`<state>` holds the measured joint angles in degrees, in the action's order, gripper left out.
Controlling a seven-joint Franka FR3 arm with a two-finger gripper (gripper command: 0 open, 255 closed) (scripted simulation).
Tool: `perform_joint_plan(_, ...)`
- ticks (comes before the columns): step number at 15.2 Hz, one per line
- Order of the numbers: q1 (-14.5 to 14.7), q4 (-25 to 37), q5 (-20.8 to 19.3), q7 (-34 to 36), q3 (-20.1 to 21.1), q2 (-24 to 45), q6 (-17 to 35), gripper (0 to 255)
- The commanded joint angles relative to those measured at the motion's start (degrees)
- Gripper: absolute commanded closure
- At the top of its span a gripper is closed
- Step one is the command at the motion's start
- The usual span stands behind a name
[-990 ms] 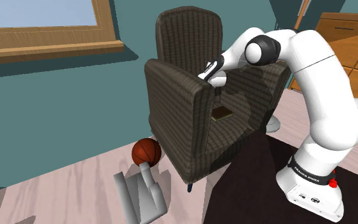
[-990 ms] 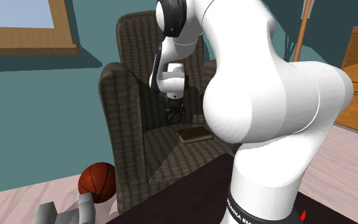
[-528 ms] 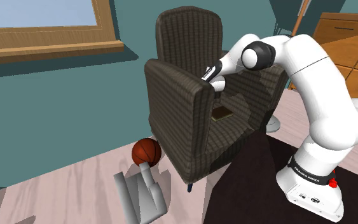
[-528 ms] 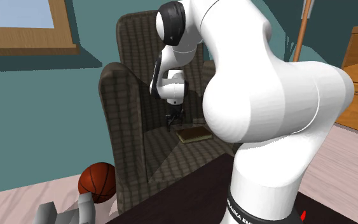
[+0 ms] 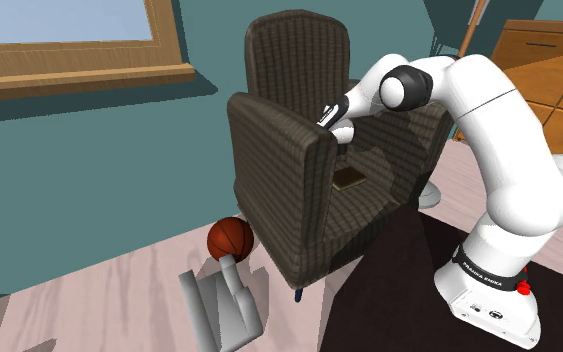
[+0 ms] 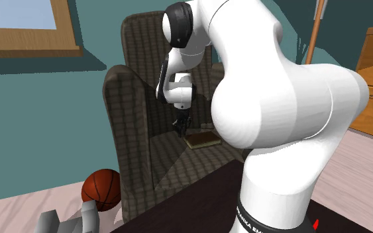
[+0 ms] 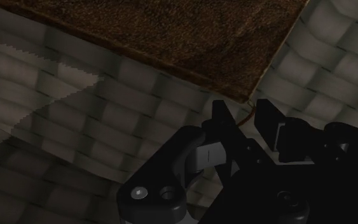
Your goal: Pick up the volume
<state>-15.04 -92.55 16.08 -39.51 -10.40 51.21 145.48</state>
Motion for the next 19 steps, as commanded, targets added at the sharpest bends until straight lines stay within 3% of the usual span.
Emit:
perform_joint_plan(1, 0.0, 0.0, 0.0, 0.0, 0.0, 0.0, 0.0, 255)
perform_joint_plan(19, 1.5, -3.3, -1.7, 1.1, -2.0, -9.3, -6.0, 255)
